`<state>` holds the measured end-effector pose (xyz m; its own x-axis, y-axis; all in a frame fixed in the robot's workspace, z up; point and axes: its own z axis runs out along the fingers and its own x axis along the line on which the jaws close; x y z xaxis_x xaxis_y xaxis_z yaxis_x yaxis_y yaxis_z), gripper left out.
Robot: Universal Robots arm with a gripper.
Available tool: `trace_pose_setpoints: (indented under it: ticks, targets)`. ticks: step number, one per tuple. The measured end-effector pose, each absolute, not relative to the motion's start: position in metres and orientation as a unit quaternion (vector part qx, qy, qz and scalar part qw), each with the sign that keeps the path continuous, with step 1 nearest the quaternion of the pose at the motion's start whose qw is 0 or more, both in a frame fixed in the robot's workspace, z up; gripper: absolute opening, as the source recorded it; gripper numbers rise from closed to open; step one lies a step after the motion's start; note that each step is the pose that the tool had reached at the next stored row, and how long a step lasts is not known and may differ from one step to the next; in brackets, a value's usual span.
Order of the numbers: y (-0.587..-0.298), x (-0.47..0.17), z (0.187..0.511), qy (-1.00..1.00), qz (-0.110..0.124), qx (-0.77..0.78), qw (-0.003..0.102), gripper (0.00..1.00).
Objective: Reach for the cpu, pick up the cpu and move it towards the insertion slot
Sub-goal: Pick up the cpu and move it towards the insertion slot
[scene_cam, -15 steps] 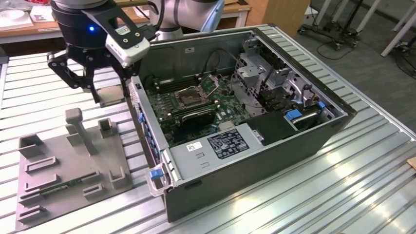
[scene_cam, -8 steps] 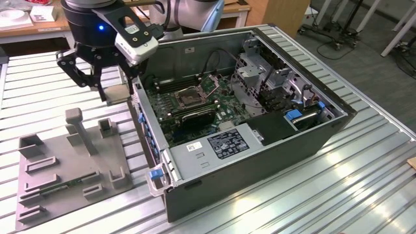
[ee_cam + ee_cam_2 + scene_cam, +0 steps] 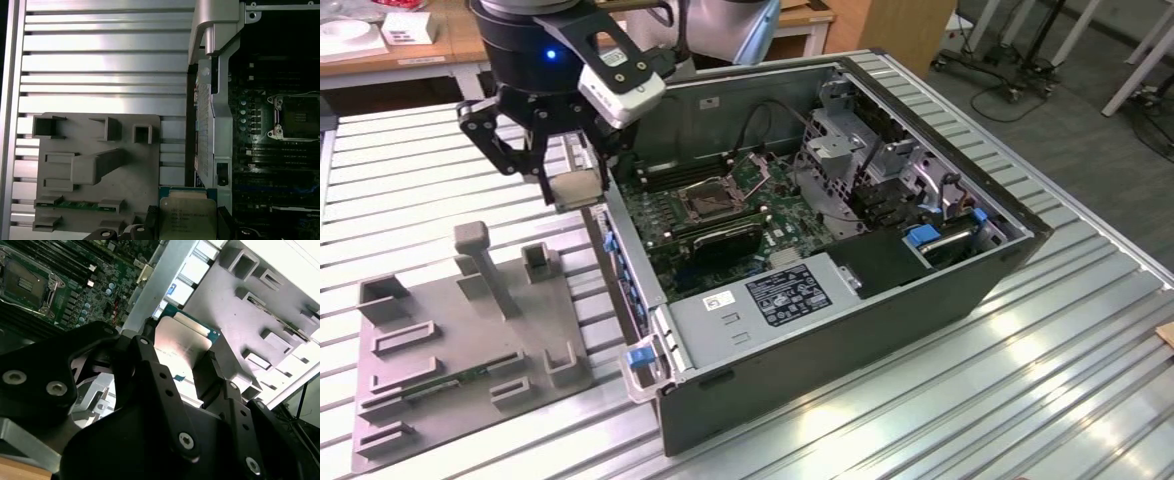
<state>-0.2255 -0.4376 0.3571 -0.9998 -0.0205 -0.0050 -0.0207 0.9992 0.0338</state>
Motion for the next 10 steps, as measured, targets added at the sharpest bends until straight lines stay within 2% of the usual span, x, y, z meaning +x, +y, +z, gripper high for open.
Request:
trace_pose_setpoints:
  ticks: [10]
  targets:
    - [-0.438,-0.211,0.357,1.000,0.017,-0.010,0.002,0.54]
